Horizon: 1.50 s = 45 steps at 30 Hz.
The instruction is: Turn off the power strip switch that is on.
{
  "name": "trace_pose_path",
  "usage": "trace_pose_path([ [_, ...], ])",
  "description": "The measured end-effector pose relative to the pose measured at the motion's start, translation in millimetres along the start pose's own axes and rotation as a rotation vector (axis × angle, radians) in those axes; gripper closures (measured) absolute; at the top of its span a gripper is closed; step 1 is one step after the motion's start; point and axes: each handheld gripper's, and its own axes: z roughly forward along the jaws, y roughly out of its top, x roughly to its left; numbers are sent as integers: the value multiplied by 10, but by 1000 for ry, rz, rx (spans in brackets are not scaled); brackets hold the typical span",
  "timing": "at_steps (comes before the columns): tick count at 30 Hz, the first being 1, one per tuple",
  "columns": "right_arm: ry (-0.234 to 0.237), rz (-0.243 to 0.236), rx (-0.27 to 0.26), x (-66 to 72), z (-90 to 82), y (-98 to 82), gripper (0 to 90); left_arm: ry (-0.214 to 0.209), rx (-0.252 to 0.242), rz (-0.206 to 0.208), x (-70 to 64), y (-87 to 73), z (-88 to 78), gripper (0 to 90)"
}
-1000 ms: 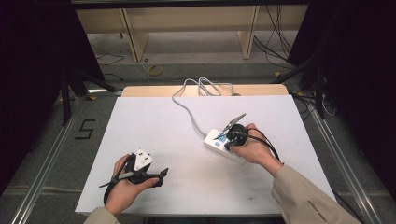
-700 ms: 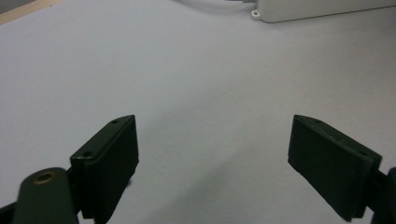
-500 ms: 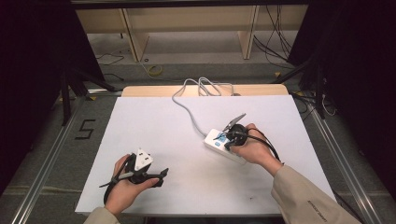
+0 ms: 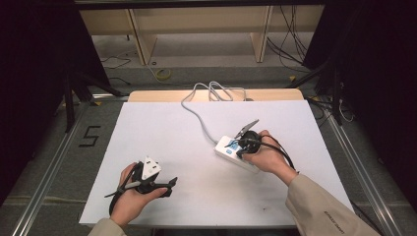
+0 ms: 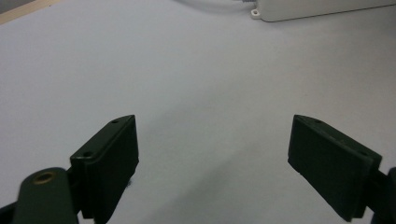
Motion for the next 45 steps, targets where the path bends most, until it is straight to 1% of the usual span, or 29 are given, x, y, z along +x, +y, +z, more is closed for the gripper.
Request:
trace_pose_path([
  [2,0,-1,-3,-2,-3,1,900,0,0,1,0,0,0,159],
  [4,3,10,-5,-1,-31,8,900,0,0,0,-1,0,2,159],
  [9,-6,2,-3,0,-33,6,900,0,-1,0,-2,1,0,159],
  [15,-1,5,-5,-7,-37,4,900,-1,0,1,0,0,0,159],
  [23,-13,-6,-33,-26,-51,4,900,-1,0,1,0,-1,1,159],
  [26,-10,6,-37,-24,-63,2,900,0,1,1,-1,0,1,159],
  [29,-10,-6,-45,-37,-68,-3,900,1,1,0,1,-1,0,159],
  [33,-12,4,-53,-36,-88,-7,900,0,1,0,1,-2,0,159],
  [34,-10,0,-58,-43,-91,-10,900,0,1,0,1,-2,0,159],
  [42,-15,6,-80,-52,-136,-37,867,0,2,-1,0,-4,0,159],
  [45,-15,8,-77,-55,-141,-51,847,1,1,0,2,-5,-1,160],
])
